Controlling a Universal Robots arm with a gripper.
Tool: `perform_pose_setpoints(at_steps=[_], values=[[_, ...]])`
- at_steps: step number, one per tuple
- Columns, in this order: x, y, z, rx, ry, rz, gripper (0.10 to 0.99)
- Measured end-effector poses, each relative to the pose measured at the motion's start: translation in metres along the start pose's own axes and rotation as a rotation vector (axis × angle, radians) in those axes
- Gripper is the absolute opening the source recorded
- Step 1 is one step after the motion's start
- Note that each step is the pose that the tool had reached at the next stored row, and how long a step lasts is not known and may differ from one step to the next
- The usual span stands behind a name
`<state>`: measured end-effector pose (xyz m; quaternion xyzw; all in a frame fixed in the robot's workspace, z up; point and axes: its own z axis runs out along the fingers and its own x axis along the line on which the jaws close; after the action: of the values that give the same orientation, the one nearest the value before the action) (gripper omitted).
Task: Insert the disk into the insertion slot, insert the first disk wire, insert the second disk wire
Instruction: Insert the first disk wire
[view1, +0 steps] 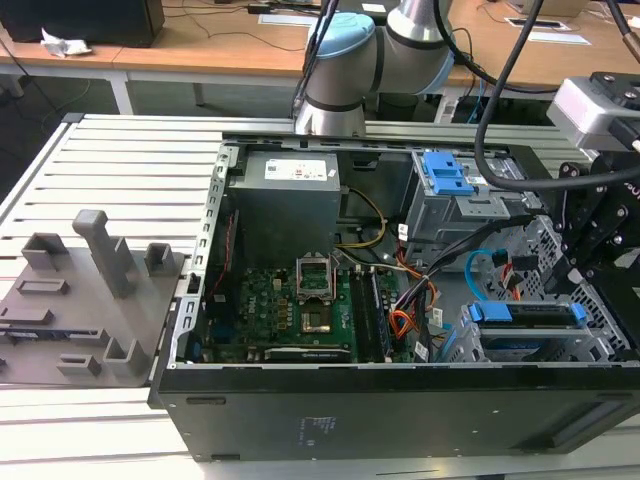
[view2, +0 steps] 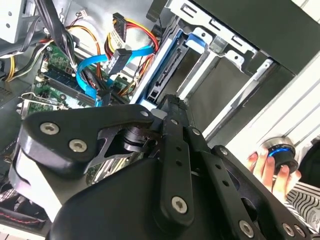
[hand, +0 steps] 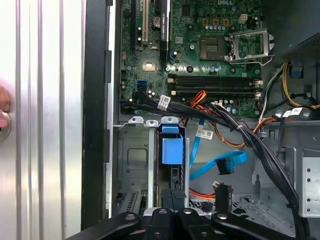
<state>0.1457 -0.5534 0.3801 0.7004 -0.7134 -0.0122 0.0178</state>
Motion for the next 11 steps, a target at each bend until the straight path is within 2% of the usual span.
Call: perform_pose_setpoints(at_steps=[7, 10, 11], values=[[-0.0002, 0.0, -0.0003, 0.0, 0.0001, 0.0, 0.114], [-0.0003, 0.0, -0.0002, 0.0, 0.0001, 0.0, 0.302], [-0.0009, 0.0, -0.0002, 0.0, 0.0, 0.0, 0.302]])
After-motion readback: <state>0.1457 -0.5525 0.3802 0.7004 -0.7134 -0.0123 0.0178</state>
